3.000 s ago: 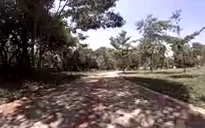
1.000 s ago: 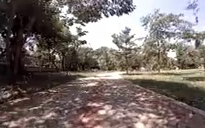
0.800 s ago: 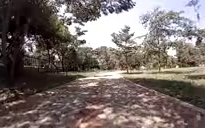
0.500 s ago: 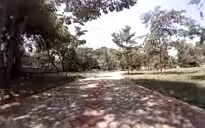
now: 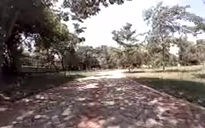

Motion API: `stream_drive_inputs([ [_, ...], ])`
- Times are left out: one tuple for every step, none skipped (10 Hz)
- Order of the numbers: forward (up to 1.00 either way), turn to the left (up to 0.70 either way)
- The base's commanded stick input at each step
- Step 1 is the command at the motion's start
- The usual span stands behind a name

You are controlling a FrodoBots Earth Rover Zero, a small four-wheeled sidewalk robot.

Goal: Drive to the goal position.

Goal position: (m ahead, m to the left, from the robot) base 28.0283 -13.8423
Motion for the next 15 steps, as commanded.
stream_drive_inputs([
  [0.7,0.0],
  [0.7,0.0],
  [0.7,0.0],
  [0.7,0.0],
  [0.7,0.0],
  [0.7,-0.35],
  [0.7,-0.35],
  [0.7,-0.23],
  [0.7,-0.06],
  [0.7,0.0],
  [0.7,0.0],
  [0.7,0.0],
  [0.7,0.0],
  [0.7,0.0],
  [0.7,0.0],
])
